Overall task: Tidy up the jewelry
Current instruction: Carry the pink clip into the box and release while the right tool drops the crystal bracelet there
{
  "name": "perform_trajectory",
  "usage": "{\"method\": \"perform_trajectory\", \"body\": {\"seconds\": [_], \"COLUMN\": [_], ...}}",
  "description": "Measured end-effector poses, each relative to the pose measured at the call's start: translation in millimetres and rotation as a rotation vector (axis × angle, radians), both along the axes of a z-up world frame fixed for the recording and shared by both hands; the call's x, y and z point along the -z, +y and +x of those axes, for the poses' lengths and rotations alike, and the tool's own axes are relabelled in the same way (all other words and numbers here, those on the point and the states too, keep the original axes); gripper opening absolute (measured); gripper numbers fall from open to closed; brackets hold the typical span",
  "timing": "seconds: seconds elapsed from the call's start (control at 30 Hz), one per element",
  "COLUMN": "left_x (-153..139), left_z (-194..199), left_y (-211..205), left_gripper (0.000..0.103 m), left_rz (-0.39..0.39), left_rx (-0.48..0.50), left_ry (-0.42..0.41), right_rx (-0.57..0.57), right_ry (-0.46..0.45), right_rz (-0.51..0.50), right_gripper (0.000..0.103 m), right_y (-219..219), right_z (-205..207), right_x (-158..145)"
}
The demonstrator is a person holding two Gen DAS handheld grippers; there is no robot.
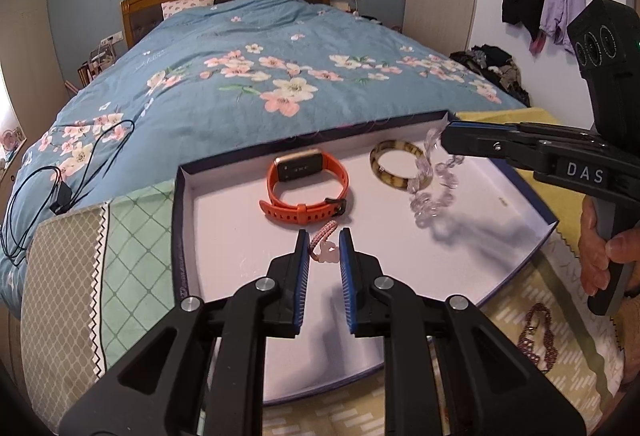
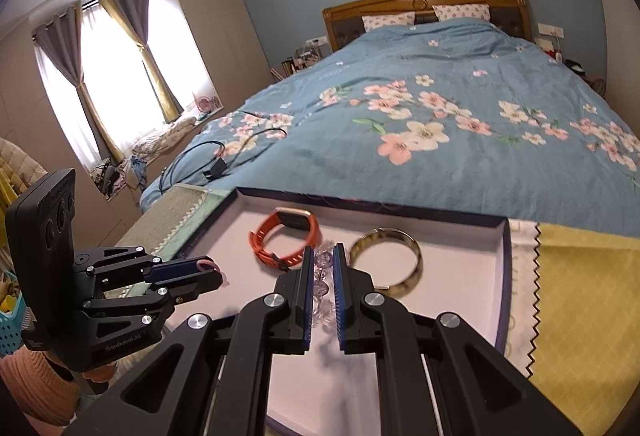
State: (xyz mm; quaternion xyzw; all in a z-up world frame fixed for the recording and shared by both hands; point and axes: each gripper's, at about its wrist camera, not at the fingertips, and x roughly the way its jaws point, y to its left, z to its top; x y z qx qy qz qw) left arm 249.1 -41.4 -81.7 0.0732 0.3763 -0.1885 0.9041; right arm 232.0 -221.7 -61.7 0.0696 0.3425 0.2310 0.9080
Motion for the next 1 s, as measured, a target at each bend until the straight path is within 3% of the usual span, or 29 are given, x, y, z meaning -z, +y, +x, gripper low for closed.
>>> {"method": "perform_trajectory", "body": {"seconds": [0.73, 1.0], "left_x": [27, 22], "left_z": [41, 34], "left_y": [-18, -12], "left_gripper": [0.018, 0.036], "left_rz": [0.028, 0.013], "left_rx": [-0.008, -0.029], "left_ry": [0.095, 0.071], "right_rx": [0.061, 0.086], "right_ry": [0.081, 0.08], "right_rz": [-0.092, -0.08], "right_gripper": [0.011, 0.025], "right_y": [-12, -18], "right_z": [6, 3], "right_x": [24, 22]}}
